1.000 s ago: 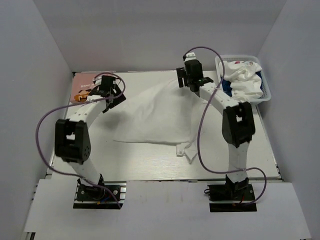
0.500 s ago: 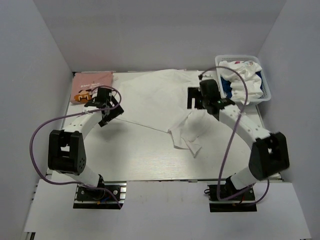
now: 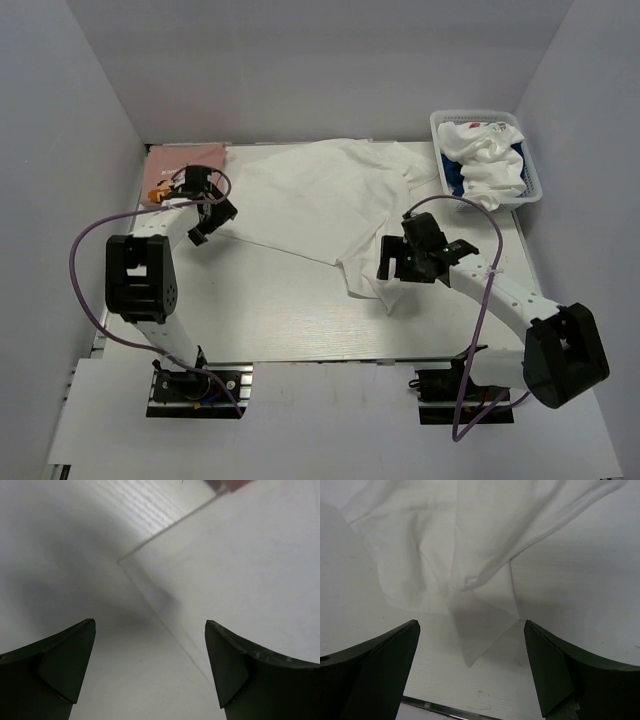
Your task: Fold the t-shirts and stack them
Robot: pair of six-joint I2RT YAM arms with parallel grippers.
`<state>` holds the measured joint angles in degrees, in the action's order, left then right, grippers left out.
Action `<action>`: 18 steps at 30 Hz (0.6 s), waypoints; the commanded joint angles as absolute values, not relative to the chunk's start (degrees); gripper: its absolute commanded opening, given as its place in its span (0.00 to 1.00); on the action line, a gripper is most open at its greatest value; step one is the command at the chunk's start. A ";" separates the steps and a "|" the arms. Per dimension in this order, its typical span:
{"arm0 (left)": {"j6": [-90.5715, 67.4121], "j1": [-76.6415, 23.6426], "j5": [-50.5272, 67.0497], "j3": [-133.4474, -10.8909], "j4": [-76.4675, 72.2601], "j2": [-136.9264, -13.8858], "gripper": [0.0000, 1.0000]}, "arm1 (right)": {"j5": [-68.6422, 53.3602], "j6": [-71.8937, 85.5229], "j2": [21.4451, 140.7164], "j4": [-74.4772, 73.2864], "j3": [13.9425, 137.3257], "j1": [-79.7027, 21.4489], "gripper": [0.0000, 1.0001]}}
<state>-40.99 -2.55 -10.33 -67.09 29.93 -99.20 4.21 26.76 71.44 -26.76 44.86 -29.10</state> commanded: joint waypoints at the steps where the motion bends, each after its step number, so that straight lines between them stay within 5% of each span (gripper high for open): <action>1: -41.04 -1.23 -9.76 -72.93 29.08 -103.95 1.00 | 0.44 29.70 72.85 -28.12 43.43 -30.41 0.90; 8: -39.38 -0.18 -7.56 -76.82 26.46 -110.04 1.00 | 0.61 31.72 74.26 -26.64 39.73 -31.38 0.90; 12: -38.85 -0.18 -6.77 -77.34 23.99 -113.37 0.96 | 0.70 36.02 77.69 -22.78 38.94 -30.85 0.77; 14: -38.85 -0.18 -6.06 -77.87 23.47 -115.31 0.89 | 0.62 37.08 78.48 -21.98 38.94 -30.85 0.67; 15: -38.85 -0.18 -5.19 -78.48 23.47 -115.83 0.84 | 0.62 38.66 78.92 -21.28 38.94 -30.76 0.48; 16: -38.85 -0.18 -3.53 -78.49 24.08 -116.36 0.65 | 0.62 38.93 79.01 -21.18 38.94 -30.76 0.39; 18: -38.14 -0.70 -1.94 -77.79 23.39 -115.76 0.44 | 1.84 39.81 78.75 -21.09 39.28 -30.58 0.27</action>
<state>-38.96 -0.38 -6.07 -78.19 23.31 -114.98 1.13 36.14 79.00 -23.51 39.16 -30.85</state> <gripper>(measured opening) 0.495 0.307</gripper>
